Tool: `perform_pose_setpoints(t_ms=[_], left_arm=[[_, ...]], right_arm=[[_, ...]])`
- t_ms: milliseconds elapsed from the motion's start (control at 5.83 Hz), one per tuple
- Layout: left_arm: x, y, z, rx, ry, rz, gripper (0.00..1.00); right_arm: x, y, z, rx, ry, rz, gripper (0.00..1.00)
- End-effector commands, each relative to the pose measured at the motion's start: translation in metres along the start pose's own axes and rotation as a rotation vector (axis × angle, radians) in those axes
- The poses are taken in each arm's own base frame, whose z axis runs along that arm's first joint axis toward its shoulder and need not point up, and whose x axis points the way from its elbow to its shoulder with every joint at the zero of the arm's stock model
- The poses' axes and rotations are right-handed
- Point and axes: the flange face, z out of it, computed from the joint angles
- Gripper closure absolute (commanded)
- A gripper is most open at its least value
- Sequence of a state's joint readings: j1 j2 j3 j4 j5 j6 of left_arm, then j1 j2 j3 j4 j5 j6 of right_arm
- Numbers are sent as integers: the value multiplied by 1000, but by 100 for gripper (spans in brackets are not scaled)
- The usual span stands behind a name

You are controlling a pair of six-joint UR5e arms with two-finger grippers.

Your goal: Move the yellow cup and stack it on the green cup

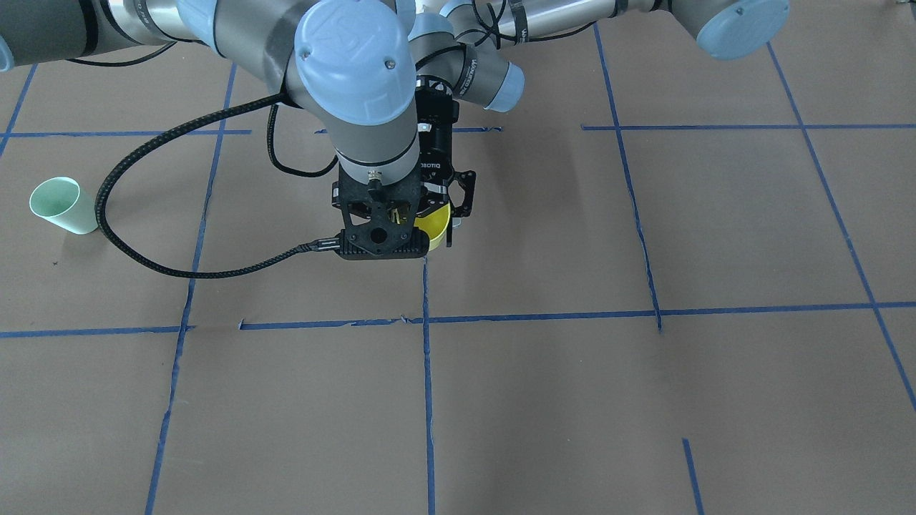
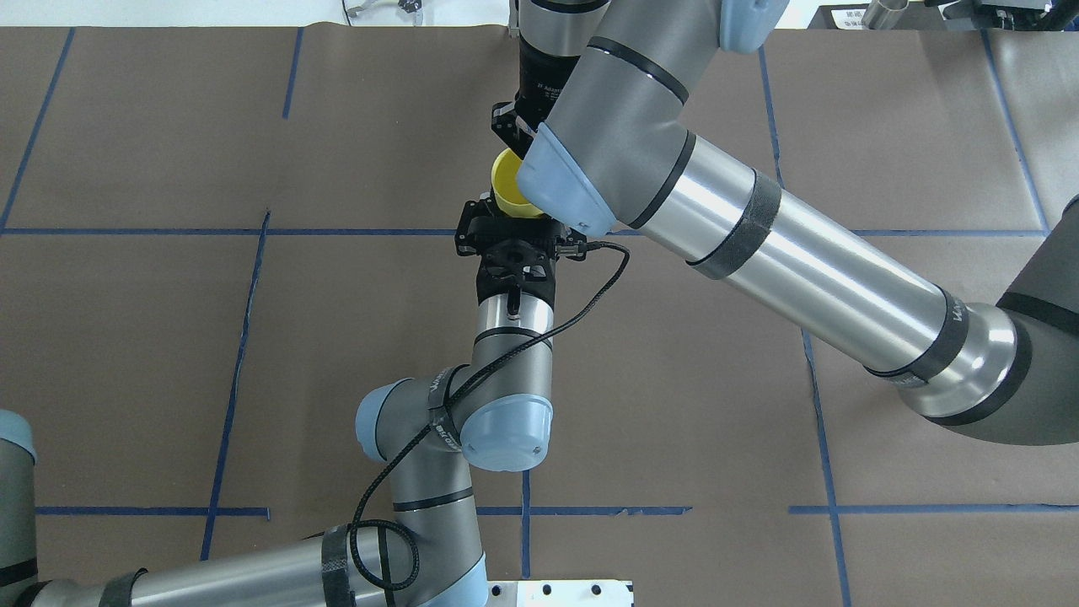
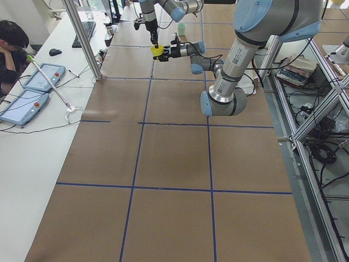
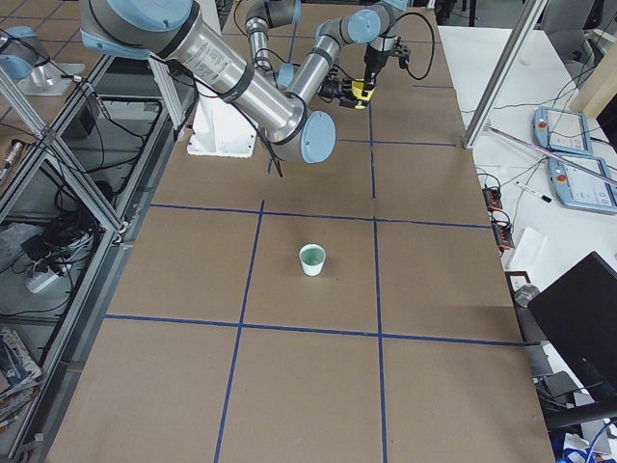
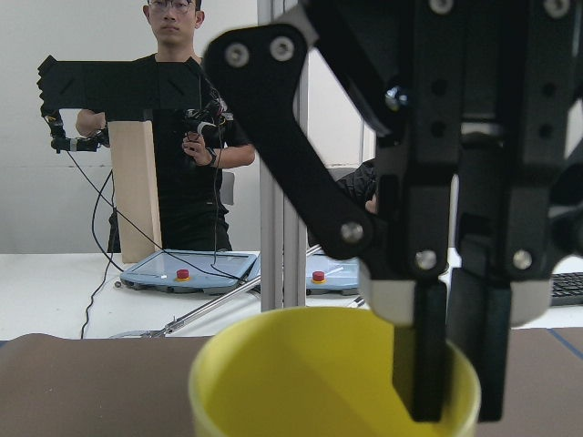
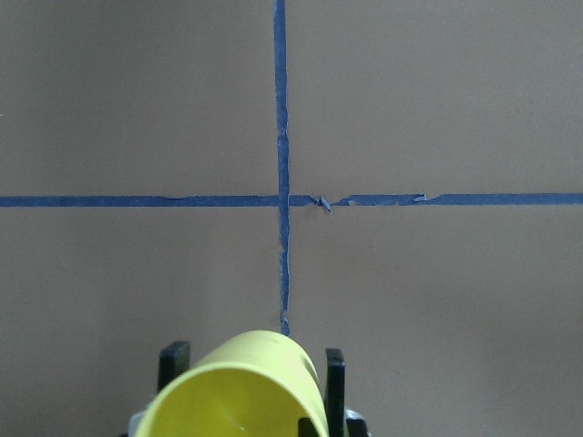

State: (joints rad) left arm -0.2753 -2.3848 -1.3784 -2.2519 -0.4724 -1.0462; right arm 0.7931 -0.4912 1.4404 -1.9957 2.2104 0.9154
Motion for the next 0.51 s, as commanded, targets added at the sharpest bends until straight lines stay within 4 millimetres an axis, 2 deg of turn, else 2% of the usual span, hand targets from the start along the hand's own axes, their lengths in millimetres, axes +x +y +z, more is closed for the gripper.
perform_pose_setpoints(t_ms=[0,171,343], left_arm=[[0,1,0,-2,1,0,66],[0,1,0,-2,1,0,66],[-1,-1,0,-1,1,0,63]], right_arm=[[0,0,0,1,-1,1,78],[0,0,0,2,-2,0,81],[0,-1,1,-1,-1,2,100]])
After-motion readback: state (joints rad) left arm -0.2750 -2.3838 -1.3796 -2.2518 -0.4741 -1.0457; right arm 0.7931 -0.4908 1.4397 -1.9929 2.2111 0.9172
